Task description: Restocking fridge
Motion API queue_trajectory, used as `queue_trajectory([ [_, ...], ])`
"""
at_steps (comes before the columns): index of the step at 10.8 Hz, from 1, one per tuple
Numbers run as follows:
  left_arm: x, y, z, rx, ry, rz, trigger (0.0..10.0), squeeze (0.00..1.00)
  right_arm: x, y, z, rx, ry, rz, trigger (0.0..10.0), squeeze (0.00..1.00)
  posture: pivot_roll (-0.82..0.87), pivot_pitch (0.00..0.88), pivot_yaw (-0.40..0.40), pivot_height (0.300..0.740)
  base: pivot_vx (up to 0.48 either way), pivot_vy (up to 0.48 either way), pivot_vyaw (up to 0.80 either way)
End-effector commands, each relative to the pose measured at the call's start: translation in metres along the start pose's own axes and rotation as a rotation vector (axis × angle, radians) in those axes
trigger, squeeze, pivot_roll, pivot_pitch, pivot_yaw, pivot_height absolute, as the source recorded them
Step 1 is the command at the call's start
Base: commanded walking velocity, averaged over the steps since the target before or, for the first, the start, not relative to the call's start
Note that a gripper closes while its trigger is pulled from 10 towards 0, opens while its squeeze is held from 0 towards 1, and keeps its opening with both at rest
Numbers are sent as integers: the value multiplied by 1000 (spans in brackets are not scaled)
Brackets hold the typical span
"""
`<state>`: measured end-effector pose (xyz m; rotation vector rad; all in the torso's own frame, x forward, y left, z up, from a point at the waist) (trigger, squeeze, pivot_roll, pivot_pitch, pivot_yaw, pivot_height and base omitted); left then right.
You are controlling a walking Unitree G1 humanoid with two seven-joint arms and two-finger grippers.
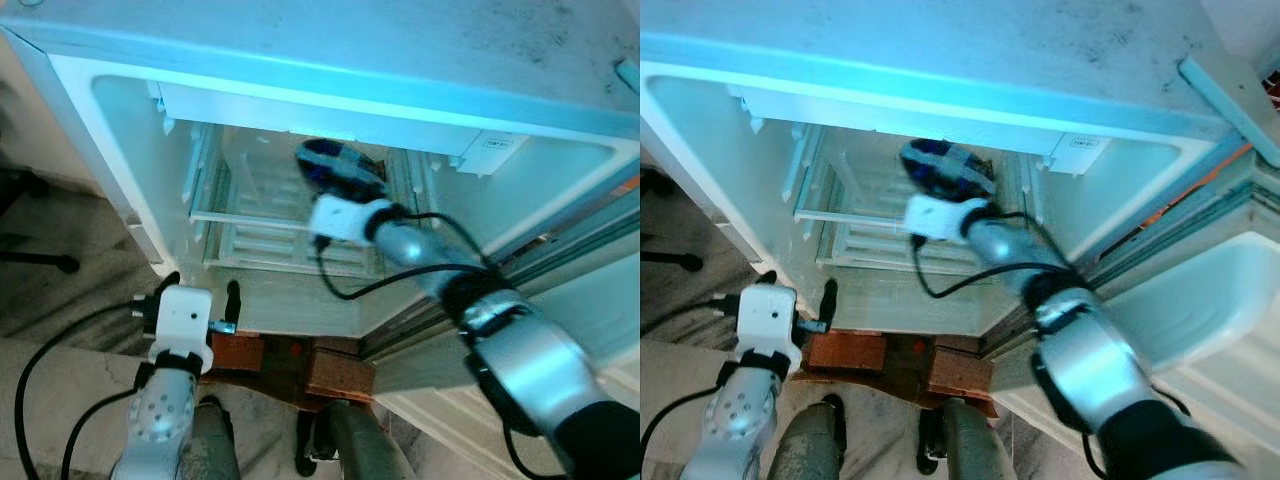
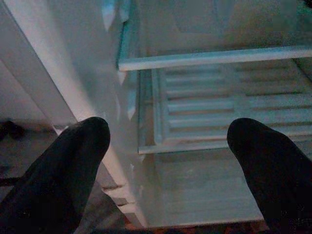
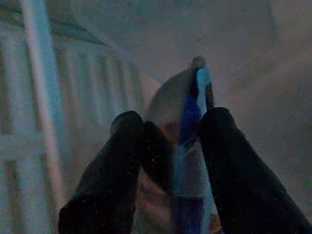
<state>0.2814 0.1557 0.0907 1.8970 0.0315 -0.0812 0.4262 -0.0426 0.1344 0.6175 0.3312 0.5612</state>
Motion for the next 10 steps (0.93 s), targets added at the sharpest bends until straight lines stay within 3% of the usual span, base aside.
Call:
queue_trajectory([
  [1, -1, -9, 2, 5, -2, -37, 10000, 0, -13, -11, -17, 113, 77, 26, 10000, 1000, 274, 205, -187, 740, 0, 0, 0],
  [2, 2, -8, 2, 19, -1, -37, 10000, 0, -22, -14, -21, 186, 87, 58, 10000, 1000, 284, 205, -187, 740, 0, 0, 0],
  [4, 4, -8, -4, 3, 24, -33, 10000, 0, -42, -29, -13, 355, -16, 86, 10000, 1000, 237, 176, -178, 740, 0, 0, 0],
  [6, 15, -9, -2, -34, 26, -24, 10000, 0, -69, -41, -16, 417, -130, 118, 10000, 1000, 193, 137, -149, 740, 0, 0, 0],
  [8, 24, -4, 2, -40, -1, -3, 10000, 0, -91, -53, -18, 518, -260, 94, 10000, 1000, 167, 121, -123, 740, 0, 0, 0],
  [9, 25, -7, 6, -46, -13, -9, 10000, 0, -111, -60, -24, 619, -345, 57, 10000, 1000, 159, 106, -116, 740, 0, 0, 0],
  [10, 25, -9, 8, -48, -21, -10, 10000, 0, -121, -65, -30, 714, -394, 36, 10000, 482, 155, 90, -109, 740, 0, 0, 0],
])
Point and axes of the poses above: a point about 5 cm out from each wrist's last joint towards the gripper, its own x axis pointing out of the wrist towards the gripper, its own y axis along the axis of the wrist's last joint, z = x × y, the point moved 6 cm from there along x, pointing out of the wrist towards the gripper, and after that the axes turned 7 degrees about x, right-handed, at the moved point
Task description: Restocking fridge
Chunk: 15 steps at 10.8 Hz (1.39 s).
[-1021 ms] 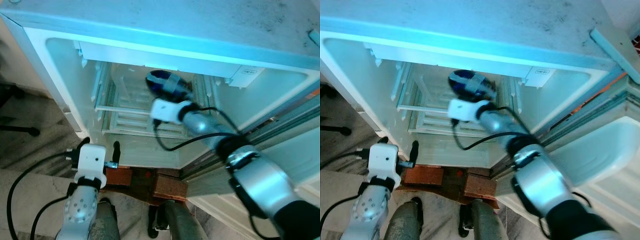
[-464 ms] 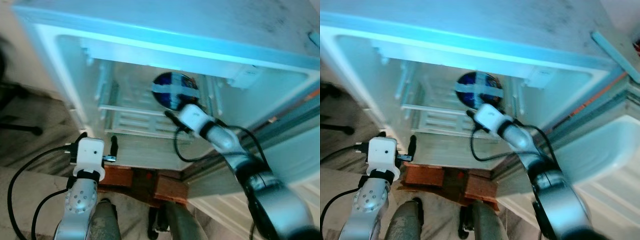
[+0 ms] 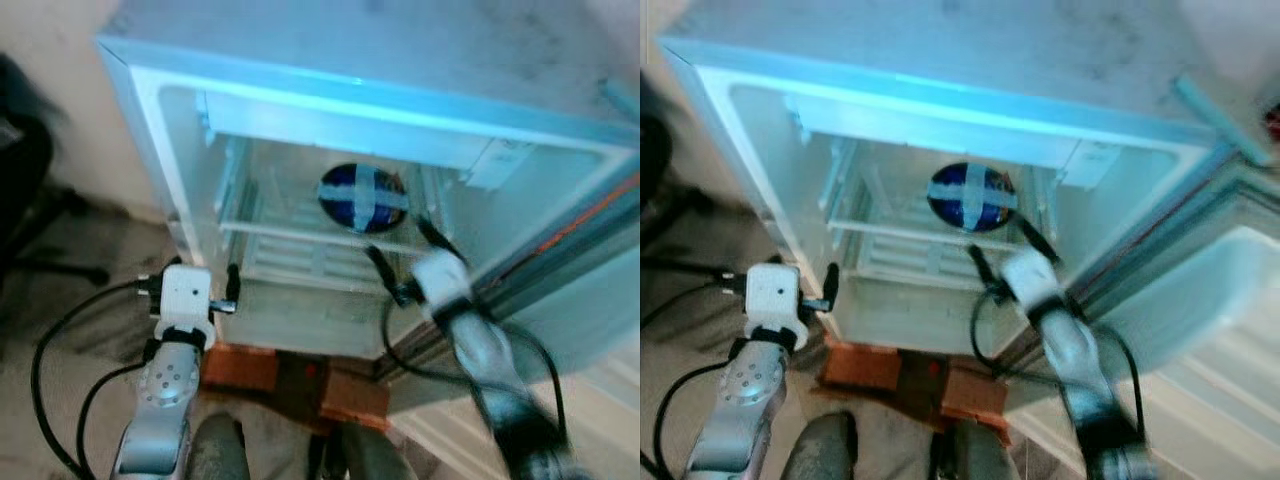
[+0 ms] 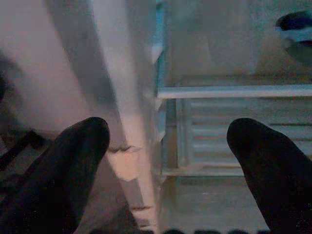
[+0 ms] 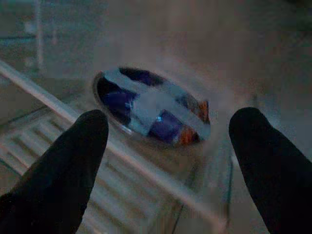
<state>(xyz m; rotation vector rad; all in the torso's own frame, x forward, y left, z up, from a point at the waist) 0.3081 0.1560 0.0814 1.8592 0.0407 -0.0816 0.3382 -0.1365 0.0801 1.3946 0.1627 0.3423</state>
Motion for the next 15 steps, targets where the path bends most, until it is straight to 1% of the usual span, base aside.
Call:
queue_trajectory([
  [1, -1, -4, 7, -10, -24, -6, 10000, 0, -5, 1, 7, 45, -49, -4, 10000, 0, 152, 80, -102, 740, 0, 0, 0],
  [2, 0, -7, 7, -10, -23, -9, 10000, 0, -12, -3, 6, 105, -85, -17, 10000, 0, 146, 65, -87, 740, 0, 0, 0],
  [3, 3, -9, 7, -6, -27, -12, 10000, 0, -13, -6, 6, 175, -123, -24, 10000, 0, 136, 57, -66, 740, 0, 0, 0],
  [4, 9, -10, 8, 1, -39, -9, 10000, 0, -13, -9, 7, 275, -177, -52, 10000, 0, 135, 50, -56, 740, 0, 0, 0],
  [6, 14, -7, 10, 7, -55, 6, 10000, 0, -12, -8, 4, 327, -195, -60, 10000, 0, 130, 34, -44, 740, 0, 0, 0],
  [7, 16, -7, 11, 10, -64, 9, 10000, 0, -13, -9, 4, 342, -198, -63, 10000, 0, 125, 28, -38, 740, 0, 0, 0],
  [9, 19, -8, 14, 14, -83, 7, 10000, 0, -21, -14, 10, 346, -224, -85, 10000, 0, 115, 31, -34, 740, -122, 0, 0],
  [11, 14, -14, 19, 14, -100, -5, 10000, 0, -25, -20, 10, 336, -218, -121, 10000, 0, 123, 31, -45, 740, -291, 0, 0],
  [13, 14, -15, 16, 13, -80, -8, 10000, 0, -25, -24, 11, 330, -213, -137, 10000, 0, 131, 26, -48, 740, -296, 0, 0],
  [14, 15, -16, 14, 12, -72, -11, 10000, 0, -22, -23, 12, 325, -209, -137, 10000, 0, 130, 17, -45, 740, -277, 0, 0],
  [15, 15, -17, 14, 19, -81, -10, 10000, 0, -19, -22, 17, 316, -217, -134, 10000, 0, 126, 13, -40, 740, -255, 0, 0],
])
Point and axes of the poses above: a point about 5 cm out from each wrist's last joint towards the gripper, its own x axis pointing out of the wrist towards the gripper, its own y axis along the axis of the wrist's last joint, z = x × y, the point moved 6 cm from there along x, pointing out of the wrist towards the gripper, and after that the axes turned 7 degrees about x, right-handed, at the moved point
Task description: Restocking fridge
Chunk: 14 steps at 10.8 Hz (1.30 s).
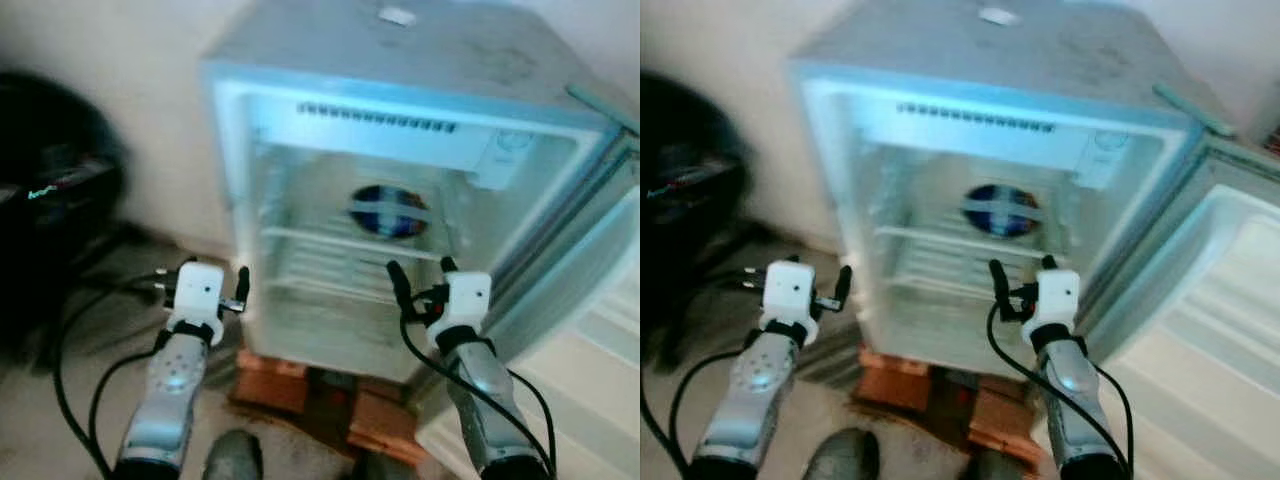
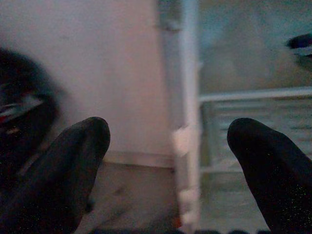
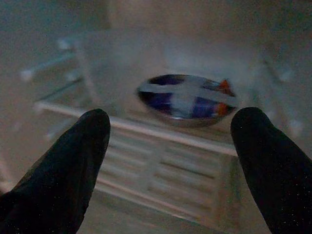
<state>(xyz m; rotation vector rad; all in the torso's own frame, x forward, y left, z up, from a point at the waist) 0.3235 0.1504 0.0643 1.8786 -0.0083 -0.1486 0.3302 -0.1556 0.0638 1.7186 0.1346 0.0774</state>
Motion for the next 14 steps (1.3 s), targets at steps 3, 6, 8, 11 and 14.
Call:
queue_trajectory([
  [3, 3, -1, 3, 2, -8, -6, 10000, 0, -4, -5, 7, -30, -12, -23, 10000, 0, 120, 8, -41, 740, -259, 0, 0],
  [6, 2, -2, 6, 0, -9, -5, 10000, 0, -5, -10, 6, -31, -9, -35, 10000, 0, 124, 10, -50, 740, -261, 0, 0],
  [8, 3, -1, 4, 4, -7, -3, 10000, 0, -1, -8, 7, -41, -5, -33, 10000, 0, 128, 10, -44, 740, -259, 0, 0],
  [11, 4, 2, 4, 8, -4, 3, 10000, 0, 1, -9, 13, -55, -10, -40, 10000, 0, 127, 13, -43, 740, -259, 0, 0],
  [14, 2, 9, 8, 2, -32, 49, 10000, 0, 2, -11, 13, -65, -7, -42, 10000, 0, 128, 18, -43, 740, 0, 0, 0],
])
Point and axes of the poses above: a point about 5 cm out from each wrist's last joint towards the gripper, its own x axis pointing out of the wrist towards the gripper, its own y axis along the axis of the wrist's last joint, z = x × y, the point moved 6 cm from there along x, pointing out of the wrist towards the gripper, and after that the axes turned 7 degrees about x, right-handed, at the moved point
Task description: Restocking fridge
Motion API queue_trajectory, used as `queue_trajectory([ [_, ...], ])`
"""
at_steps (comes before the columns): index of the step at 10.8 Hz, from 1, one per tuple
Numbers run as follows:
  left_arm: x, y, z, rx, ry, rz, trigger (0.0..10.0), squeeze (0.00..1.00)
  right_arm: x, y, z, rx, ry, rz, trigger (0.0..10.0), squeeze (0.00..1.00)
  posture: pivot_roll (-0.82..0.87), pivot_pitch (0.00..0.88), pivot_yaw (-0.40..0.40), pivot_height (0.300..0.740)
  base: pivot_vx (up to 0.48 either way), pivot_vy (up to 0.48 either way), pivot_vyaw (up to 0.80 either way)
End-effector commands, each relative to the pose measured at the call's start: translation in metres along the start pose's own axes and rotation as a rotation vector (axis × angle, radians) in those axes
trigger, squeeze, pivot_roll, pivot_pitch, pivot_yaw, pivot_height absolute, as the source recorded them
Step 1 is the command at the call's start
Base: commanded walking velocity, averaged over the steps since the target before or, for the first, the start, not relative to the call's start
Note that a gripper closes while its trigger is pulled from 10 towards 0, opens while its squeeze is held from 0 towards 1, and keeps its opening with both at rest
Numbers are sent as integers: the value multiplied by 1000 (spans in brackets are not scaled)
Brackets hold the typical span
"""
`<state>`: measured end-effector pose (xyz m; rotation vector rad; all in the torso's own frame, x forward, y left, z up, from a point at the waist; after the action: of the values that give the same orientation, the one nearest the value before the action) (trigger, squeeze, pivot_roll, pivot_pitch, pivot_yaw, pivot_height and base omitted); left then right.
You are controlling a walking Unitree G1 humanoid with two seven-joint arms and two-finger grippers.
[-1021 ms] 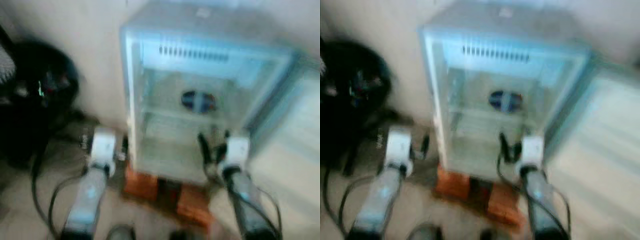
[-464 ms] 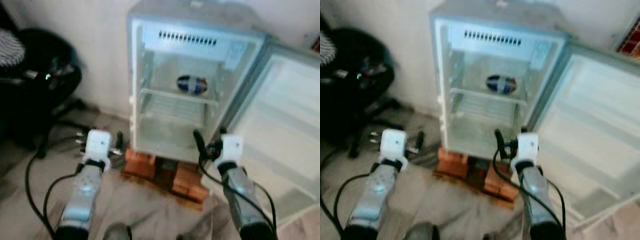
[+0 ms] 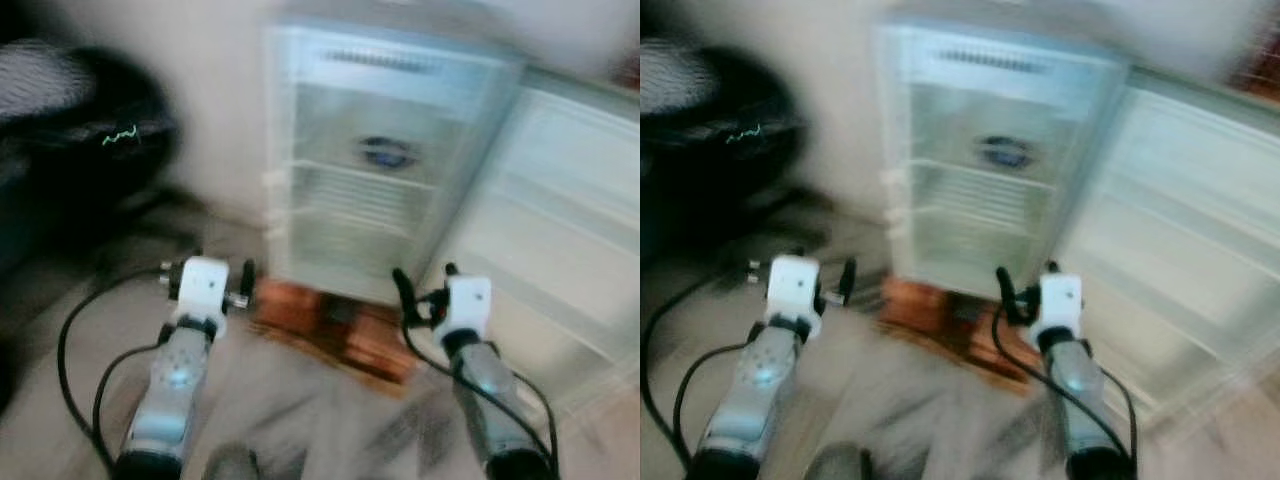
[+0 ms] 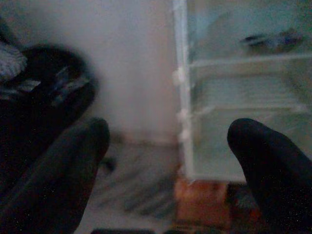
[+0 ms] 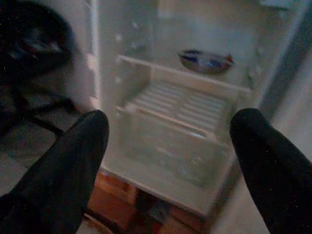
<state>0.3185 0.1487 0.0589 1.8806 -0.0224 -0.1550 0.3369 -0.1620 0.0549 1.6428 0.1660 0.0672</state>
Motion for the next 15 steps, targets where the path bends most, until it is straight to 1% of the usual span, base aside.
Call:
queue_trajectory([
  [1, 6, 13, 4, 18, -22, 40, 10000, 0, -3, -4, 5, -3, -19, -12, 10000, 0, 126, 18, -43, 740, 0, 0, 0],
  [2, 6, 13, 4, 20, -24, 41, 10000, 0, -2, -4, 6, -3, -18, -12, 10000, 0, 125, 21, -43, 740, 0, 0, 0],
  [6, 6, 12, 9, 31, -39, 46, 10000, 0, 0, -4, 8, -13, -17, -14, 10000, 0, 125, 24, -46, 740, 0, -300, 0],
  [9, 7, 12, 9, 43, -48, 52, 10000, 0, 2, -2, 3, -22, 7, -1, 10000, 0, 126, 24, -45, 740, 0, -315, 0],
  [11, 6, 10, 10, 47, -51, 49, 10000, 0, 2, -6, 0, -21, 25, -16, 10000, 0, 128, 24, -45, 740, 0, -324, 0],
  [13, 8, 10, 11, 65, -59, 50, 10000, 0, 2, -9, -9, 3, 68, -25, 10000, 0, 128, 25, -44, 740, 0, -338, 0],
  [14, 7, 9, 11, 66, -60, 50, 10000, 0, 1, -12, -20, 29, 131, -45, 10000, 0, 128, 25, -44, 740, 0, -330, 0],
  [15, 7, 8, 11, 66, -60, 49, 10000, 0, -3, -19, -34, 70, 226, -83, 10000, 0, 129, 30, -46, 740, 0, -330, 0],
])
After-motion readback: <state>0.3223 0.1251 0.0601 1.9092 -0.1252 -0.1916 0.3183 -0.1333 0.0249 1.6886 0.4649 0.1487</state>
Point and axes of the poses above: a point about 5 cm out from each wrist's last joint towards the gripper, its own x axis pointing out of the wrist towards the gripper, its own y axis along the axis of the wrist's last joint, z = x × y, the point moved 6 cm from there along x, pointing out of the wrist towards the gripper, and after that the axes turned 7 degrees about x, right-handed, at the moved point
